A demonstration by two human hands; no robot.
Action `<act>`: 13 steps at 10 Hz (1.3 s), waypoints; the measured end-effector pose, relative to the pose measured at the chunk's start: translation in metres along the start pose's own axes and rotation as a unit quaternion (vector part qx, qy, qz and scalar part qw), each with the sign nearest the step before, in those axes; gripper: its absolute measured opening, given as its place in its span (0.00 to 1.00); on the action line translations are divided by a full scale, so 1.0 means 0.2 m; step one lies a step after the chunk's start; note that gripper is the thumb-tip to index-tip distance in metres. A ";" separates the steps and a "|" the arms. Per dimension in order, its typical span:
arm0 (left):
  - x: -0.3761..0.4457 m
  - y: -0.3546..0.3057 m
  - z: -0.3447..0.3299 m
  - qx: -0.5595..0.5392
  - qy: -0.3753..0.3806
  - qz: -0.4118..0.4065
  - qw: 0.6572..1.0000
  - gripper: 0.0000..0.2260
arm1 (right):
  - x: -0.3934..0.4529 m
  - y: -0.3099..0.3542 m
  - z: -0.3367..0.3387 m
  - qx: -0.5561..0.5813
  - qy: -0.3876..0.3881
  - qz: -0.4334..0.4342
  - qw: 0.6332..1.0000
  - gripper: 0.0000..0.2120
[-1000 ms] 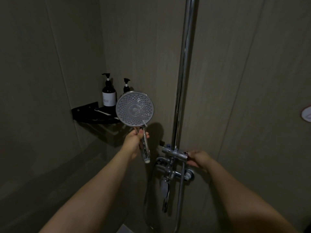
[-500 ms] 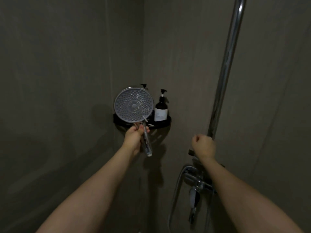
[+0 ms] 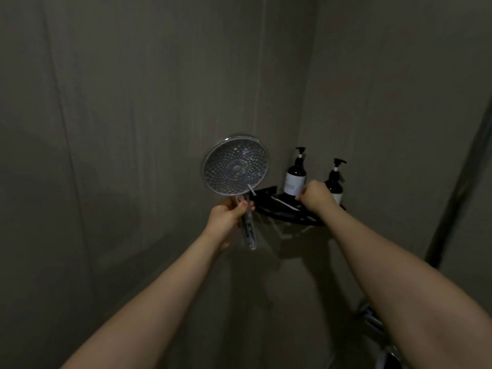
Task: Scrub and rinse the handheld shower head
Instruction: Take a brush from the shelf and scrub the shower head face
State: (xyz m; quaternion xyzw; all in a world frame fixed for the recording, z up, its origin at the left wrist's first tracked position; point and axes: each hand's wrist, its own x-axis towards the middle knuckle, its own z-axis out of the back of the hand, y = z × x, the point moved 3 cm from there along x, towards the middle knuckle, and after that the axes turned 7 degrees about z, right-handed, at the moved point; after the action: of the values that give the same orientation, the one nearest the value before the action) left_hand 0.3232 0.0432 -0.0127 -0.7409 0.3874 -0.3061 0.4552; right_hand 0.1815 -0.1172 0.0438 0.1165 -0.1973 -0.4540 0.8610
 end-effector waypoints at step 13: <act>-0.04 -0.08 0.06 0.009 -0.119 -0.010 0.993 0.06 | -0.12 0.12 0.07 0.179 -0.064 0.170 0.967 0.09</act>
State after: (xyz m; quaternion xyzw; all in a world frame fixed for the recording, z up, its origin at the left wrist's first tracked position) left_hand 0.3332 0.0600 -0.0043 -0.7718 0.3205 -0.2232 0.5017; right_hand 0.1812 -0.0837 0.0590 0.2042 -0.3469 -0.2649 0.8762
